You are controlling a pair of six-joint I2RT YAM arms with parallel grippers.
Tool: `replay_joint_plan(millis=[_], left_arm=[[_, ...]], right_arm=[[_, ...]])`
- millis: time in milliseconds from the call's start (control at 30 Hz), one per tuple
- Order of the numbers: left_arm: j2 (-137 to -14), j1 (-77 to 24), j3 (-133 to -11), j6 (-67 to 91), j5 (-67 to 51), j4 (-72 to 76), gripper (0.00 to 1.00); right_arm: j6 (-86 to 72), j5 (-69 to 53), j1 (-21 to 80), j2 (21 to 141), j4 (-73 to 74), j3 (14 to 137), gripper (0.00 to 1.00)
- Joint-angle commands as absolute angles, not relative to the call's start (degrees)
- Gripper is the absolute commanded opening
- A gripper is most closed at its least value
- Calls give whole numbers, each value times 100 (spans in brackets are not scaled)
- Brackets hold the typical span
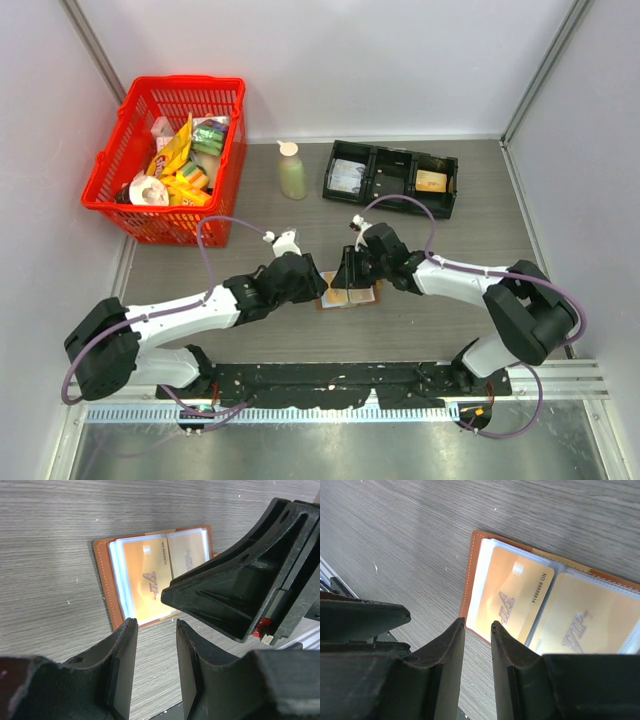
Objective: Take the credit cards out of the card holder
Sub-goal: Remove the credit card from the card holder.
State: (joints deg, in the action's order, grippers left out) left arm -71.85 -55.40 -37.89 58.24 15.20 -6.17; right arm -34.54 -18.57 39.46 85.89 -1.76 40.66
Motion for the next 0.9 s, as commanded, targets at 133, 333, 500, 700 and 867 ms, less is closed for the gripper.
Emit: replay_joint_plan(millis=[133, 333, 500, 700, 867], left_arm=[[-7733, -5537, -4280, 5476, 1424, -264, 37], [-8305, -5441, -4491, 5370, 1336, -194, 25], [-8639, -5335, -4456, 5396, 1266, -167, 17], [-8938, -5317, -4351, 5484, 1125, -97, 11], [-9097, -5317, -4272, 5607, 1099, -132, 6]], right_arm=[[-3796, -2204, 3402, 8042, -1122, 3473, 33], [-4139, -2522, 3199, 8015, -1993, 2893, 31], [-4464, -2663, 3112, 8200, -2689, 2549, 29], [-4491, -2725, 3015, 8446, -3015, 2303, 29], [-4509, -2777, 2953, 8604, -3225, 2145, 29]])
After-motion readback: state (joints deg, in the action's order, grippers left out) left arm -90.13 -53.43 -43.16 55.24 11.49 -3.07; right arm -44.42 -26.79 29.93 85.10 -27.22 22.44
